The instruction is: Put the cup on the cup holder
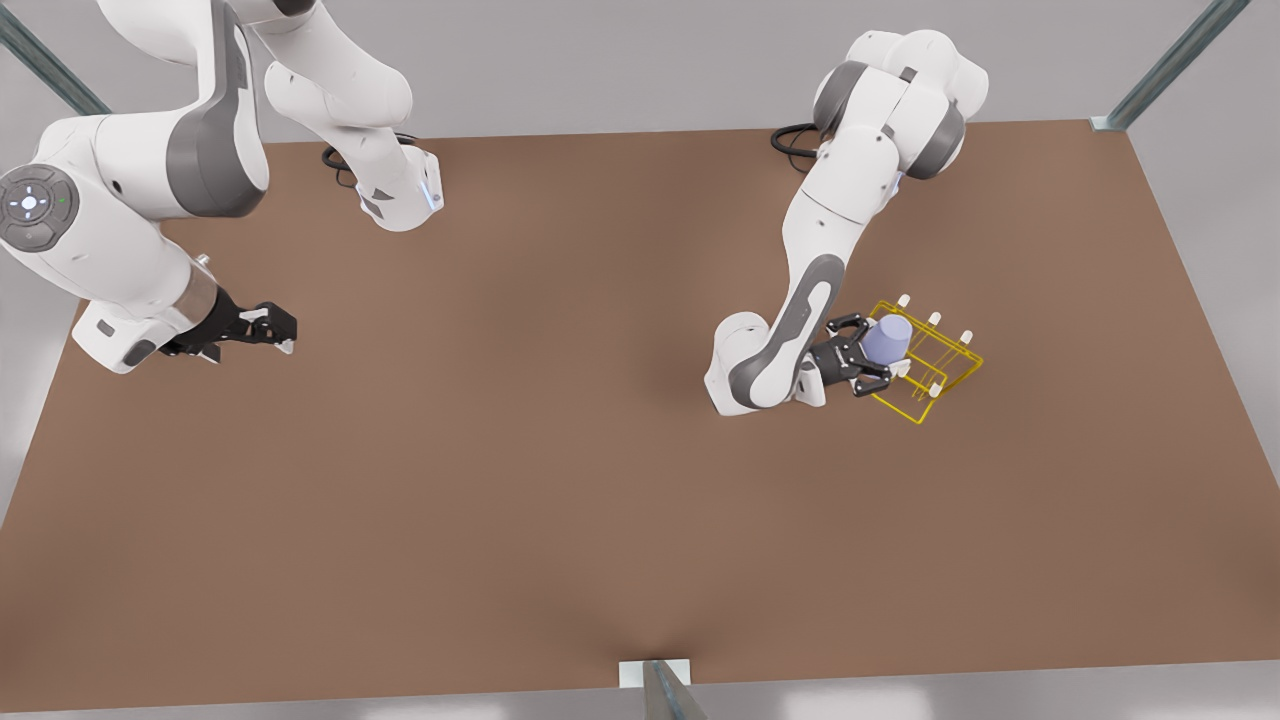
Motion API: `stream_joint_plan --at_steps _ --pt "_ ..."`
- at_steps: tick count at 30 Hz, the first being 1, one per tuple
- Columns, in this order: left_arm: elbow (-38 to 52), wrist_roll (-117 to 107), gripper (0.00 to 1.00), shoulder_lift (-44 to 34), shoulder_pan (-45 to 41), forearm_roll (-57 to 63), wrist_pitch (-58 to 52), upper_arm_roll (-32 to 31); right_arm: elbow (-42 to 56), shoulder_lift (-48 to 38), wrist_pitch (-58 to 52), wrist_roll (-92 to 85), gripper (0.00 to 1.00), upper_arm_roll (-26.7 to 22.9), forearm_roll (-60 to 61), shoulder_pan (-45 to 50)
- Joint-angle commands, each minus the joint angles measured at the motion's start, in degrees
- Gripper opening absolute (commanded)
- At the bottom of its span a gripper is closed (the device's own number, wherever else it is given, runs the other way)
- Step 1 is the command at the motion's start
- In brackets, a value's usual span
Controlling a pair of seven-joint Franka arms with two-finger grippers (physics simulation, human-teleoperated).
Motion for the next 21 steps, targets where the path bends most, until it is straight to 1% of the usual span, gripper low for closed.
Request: stream_joint_plan --at_steps 1,8,9,10,16,19,21 --pt "-0.41 -4.26 0.78 -0.1 0.1 0.23 -0.1 0.01 0.03 -0.11 -0.12 -0.05 1.0 0.05 0.05 0.2" --pt "-2.6 -5.05 0.78 -0.54 0.28 0.23 -0.19 0.01 0.11 -0.81 -0.3 0.04 1.0 0.05 0.49 -0.68" --pt "-2.6 -5.05 0.9 -0.54 0.28 0.23 -0.19 0.01 0.11 -0.9 -0.38 0.04 1.0 0.14 0.57 -0.85" --pt "-2.6 -4.96 1.0 -0.54 0.28 0.23 -0.19 0.01 2.04 -0.64 -2.4 0.04 1.0 0.05 0.66 -0.86" --pt "-2.6 -4.87 1.0 -0.72 -0.6 0.15 -0.19 -0.17 3.02 -0.2 -3.02 -0.14 1.0 0.14 0.75 -0.85" --pt "-3.13 -4.96 1.0 -1.95 -0.95 -0.73 -1.07 -2.8 3.1 -0.2 -3.02 -0.05 1.0 0.49 0.75 -0.77" --pt "-4.01 -4.79 1.0 -3.09 -0.95 -1.87 -1.24 -2.89 3.02 -0.11 -3.02 0.04 1.0 0.49 0.75 -0.59"
